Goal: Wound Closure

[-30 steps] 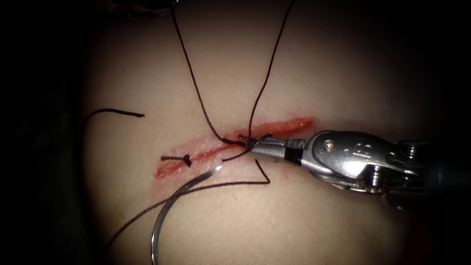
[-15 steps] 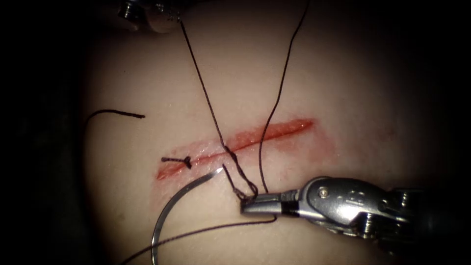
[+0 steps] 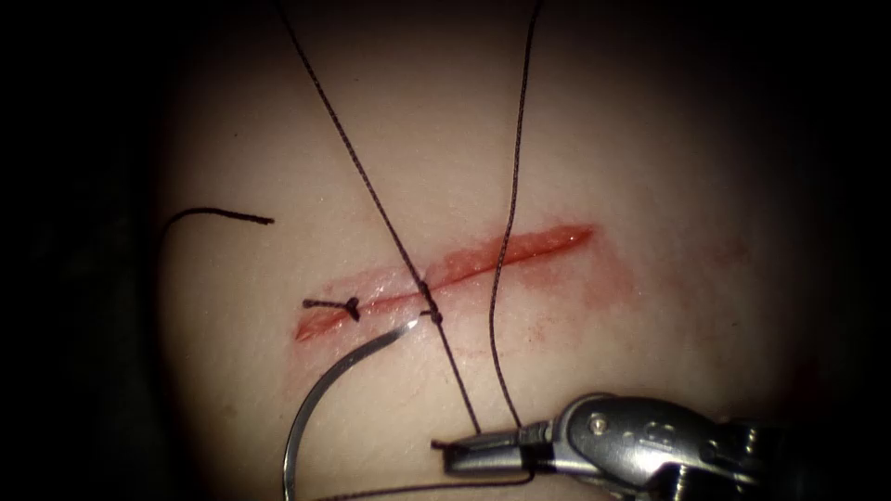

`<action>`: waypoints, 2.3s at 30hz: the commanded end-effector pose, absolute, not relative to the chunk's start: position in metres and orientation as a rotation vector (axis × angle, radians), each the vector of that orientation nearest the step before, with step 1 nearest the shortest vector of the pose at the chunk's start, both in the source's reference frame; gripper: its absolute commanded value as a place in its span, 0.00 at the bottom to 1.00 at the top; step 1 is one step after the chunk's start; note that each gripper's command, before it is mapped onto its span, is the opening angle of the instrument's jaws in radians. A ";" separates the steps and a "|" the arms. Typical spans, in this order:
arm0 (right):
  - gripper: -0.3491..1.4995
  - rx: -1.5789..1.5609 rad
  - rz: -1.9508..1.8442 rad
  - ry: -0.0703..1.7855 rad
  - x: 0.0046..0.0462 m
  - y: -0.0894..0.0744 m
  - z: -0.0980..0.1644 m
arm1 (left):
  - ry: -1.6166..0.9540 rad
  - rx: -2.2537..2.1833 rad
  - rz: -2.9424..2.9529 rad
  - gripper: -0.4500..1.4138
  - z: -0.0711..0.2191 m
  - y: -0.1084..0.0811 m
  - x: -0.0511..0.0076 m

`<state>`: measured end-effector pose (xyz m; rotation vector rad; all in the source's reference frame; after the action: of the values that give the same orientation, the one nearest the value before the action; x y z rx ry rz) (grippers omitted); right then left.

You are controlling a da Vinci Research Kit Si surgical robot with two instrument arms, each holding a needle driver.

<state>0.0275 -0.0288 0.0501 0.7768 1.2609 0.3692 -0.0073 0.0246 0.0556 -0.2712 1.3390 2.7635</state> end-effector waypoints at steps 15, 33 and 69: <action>0.00 0.795 0.386 1.237 0.0276 -0.031 0.050 | 1.374 -0.213 2.696 0.00 0.056 0.027 -0.0073; 0.00 0.797 0.357 1.214 0.0271 -0.033 0.051 | 1.397 -0.125 2.653 0.00 0.055 0.029 -0.0041; 0.00 0.842 0.365 1.090 0.0259 -0.036 0.053 | 1.395 -0.062 2.614 0.00 0.055 0.030 -0.0032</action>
<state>0.0252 -0.0357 0.0526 0.8421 1.0885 0.3670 -0.0027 0.0292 0.0541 -0.0608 1.3919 2.6154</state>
